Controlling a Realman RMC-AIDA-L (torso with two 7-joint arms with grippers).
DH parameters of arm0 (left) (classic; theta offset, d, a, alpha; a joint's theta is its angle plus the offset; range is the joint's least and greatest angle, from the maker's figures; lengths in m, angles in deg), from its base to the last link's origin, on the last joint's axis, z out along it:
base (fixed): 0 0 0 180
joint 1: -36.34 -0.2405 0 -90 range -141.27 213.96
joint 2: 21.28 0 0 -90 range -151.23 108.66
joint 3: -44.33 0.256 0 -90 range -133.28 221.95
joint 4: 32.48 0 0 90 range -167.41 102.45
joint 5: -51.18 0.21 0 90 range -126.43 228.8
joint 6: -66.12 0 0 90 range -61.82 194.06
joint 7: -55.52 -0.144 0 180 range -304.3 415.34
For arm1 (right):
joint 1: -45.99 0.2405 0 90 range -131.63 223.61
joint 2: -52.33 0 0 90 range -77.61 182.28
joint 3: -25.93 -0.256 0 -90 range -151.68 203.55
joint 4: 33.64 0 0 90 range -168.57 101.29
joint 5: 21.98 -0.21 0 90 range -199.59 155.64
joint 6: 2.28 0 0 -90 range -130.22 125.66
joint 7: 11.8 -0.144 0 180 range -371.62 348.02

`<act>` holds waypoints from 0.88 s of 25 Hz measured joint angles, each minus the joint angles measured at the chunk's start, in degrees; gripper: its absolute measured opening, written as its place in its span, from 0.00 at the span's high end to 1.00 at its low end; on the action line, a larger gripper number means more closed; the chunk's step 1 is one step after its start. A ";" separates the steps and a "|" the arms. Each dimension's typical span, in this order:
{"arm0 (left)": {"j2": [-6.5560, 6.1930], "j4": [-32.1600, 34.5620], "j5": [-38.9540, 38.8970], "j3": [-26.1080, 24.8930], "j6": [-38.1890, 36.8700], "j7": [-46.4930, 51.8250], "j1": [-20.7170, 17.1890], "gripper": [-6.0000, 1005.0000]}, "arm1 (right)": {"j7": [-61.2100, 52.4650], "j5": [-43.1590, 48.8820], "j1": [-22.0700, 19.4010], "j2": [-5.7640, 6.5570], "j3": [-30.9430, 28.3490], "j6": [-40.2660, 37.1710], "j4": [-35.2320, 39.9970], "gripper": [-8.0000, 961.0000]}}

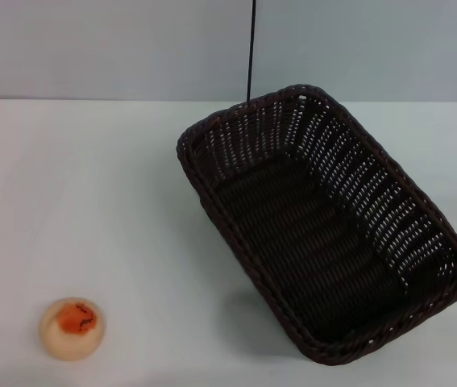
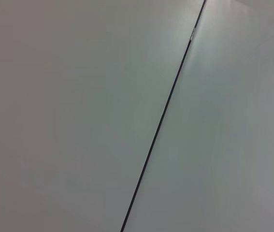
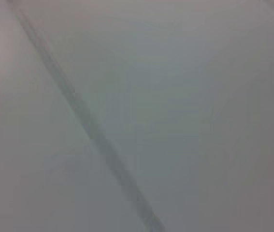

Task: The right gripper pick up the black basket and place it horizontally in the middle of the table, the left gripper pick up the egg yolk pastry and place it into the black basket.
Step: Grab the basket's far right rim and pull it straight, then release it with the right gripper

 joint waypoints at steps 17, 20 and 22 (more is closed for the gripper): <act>0.00 -0.61 -0.01 -0.55 -0.29 0.00 -0.41 0.19 | -66.77 55.77 17.96 10.17 4.71 -15.05 46.64 0.38; 0.05 -0.62 -0.01 -0.55 -0.35 -0.19 -0.48 0.19 | -71.28 67.60 23.43 11.46 8.96 -18.46 50.83 0.38; 0.12 -0.62 -0.01 -0.55 -0.36 -0.42 -0.49 0.19 | -72.26 74.75 26.90 12.01 12.01 -19.83 51.71 0.38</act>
